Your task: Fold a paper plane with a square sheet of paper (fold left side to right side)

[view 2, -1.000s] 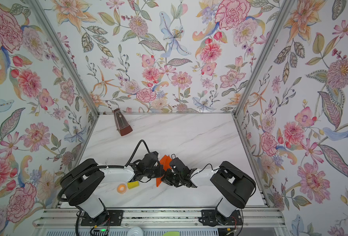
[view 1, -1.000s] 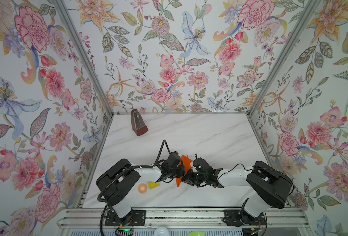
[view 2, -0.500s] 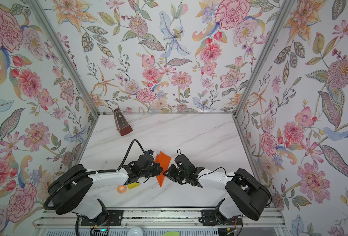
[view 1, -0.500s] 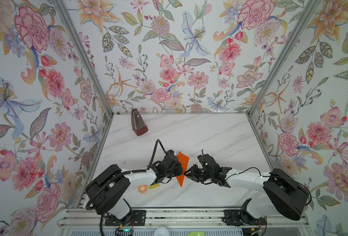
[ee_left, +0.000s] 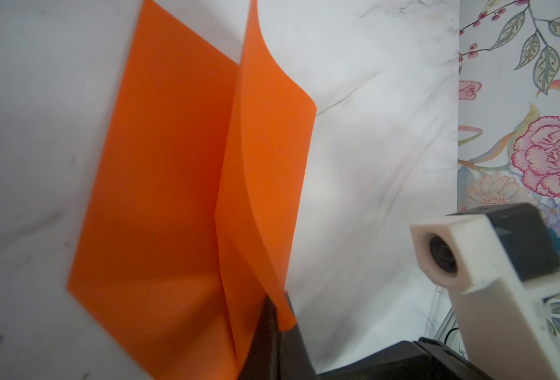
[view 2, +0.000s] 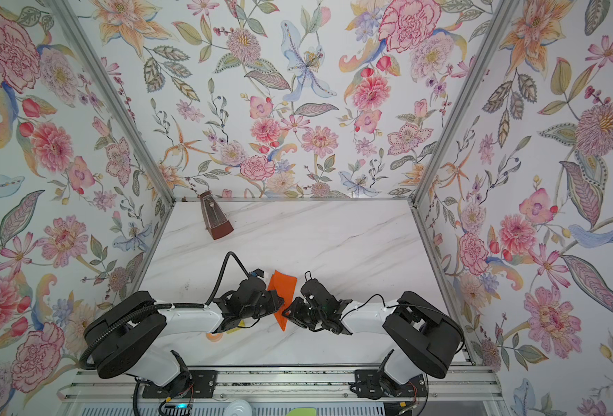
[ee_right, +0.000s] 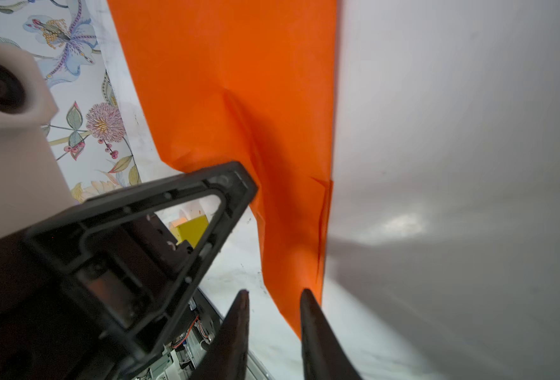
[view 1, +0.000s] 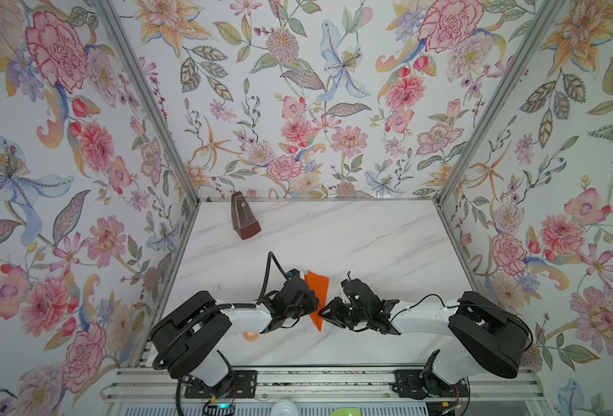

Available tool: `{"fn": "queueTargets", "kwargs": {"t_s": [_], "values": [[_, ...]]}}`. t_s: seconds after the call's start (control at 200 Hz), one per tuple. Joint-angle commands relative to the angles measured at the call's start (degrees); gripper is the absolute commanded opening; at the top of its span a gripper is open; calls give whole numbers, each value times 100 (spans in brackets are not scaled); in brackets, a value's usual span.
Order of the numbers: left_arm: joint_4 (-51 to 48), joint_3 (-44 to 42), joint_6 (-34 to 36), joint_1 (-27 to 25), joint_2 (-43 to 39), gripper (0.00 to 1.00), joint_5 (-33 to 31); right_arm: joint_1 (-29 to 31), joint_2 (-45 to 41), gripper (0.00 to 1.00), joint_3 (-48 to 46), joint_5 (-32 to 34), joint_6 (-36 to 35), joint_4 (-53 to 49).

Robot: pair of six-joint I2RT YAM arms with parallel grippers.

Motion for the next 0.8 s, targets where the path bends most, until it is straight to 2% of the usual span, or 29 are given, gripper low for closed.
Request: {"fn": "queueTargets", "kwargs": {"t_s": [0.0, 0.375, 0.696, 0.796], "values": [[159, -117, -70, 45, -48, 0, -63, 94, 165, 29, 47, 3, 124, 235], [239, -178, -87, 51, -41, 0, -39, 195, 472, 26, 210, -4, 178, 344], [190, -168, -71, 61, -77, 0, -105, 231, 658, 28, 180, 34, 152, 178], [57, -105, 15, 58, -85, 0, -151, 243, 681, 24, 146, 66, 136, 94]]}}
